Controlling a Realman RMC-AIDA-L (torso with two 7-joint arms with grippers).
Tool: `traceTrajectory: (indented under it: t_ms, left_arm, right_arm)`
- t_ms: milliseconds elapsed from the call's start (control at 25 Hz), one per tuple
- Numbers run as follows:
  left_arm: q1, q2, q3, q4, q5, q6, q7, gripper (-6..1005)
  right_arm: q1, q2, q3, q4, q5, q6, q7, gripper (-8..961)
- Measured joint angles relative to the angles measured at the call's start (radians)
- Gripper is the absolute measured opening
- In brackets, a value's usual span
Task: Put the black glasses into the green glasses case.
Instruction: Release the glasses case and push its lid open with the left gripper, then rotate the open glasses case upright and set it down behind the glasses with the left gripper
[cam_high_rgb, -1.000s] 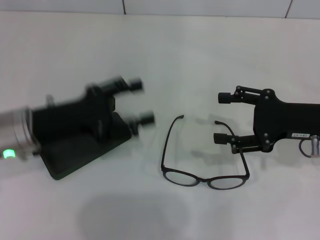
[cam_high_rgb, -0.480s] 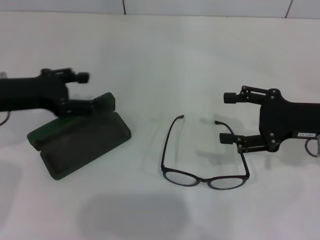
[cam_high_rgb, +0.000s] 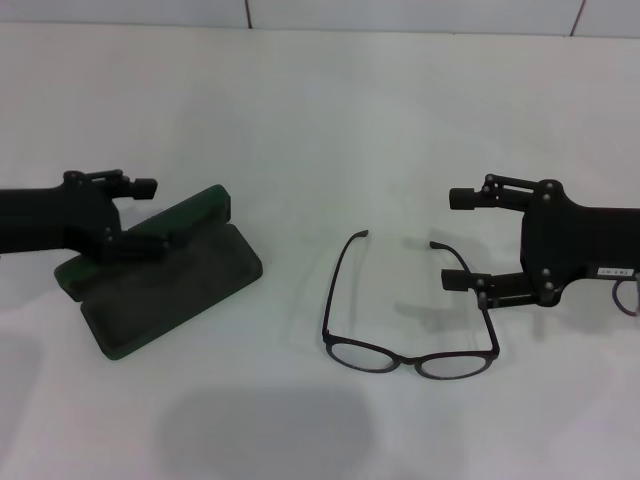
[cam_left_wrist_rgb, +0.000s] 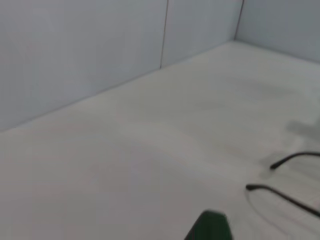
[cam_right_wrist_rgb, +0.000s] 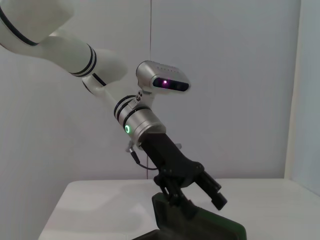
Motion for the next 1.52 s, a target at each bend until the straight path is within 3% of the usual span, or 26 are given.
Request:
traceTrajectory:
  t_ms: [480, 1000, 1280, 1520]
  left_arm:
    - [0.002, -0.002, 0.0, 0.024, 0.05, -0.093, 0.002, 727]
    - [-0.005, 0.004, 0.0, 0.018, -0.014, -0.015, 0.058, 205]
    - [-0.108, 0.004, 0.0, 0.053, -0.052, -0.094, 0.16, 222]
    - [-0.224, 0.007, 0.0, 0.124, 0.105, -0.255, 0.288, 238]
  right_arm:
    - [-0.001, 0.007, 0.0, -0.001, -0.019, -0.009, -0.009, 855]
    - [-0.009, 0.009, -0.001, -0.007, -0.061, -0.048, -0.014, 856]
    - [-0.011, 0.044, -0.003, -0.017, -0.171, -0.084, -0.018, 856]
    - [-0.041, 0.063, -0.004, -0.008, -0.176, -0.084, -0.066, 855]
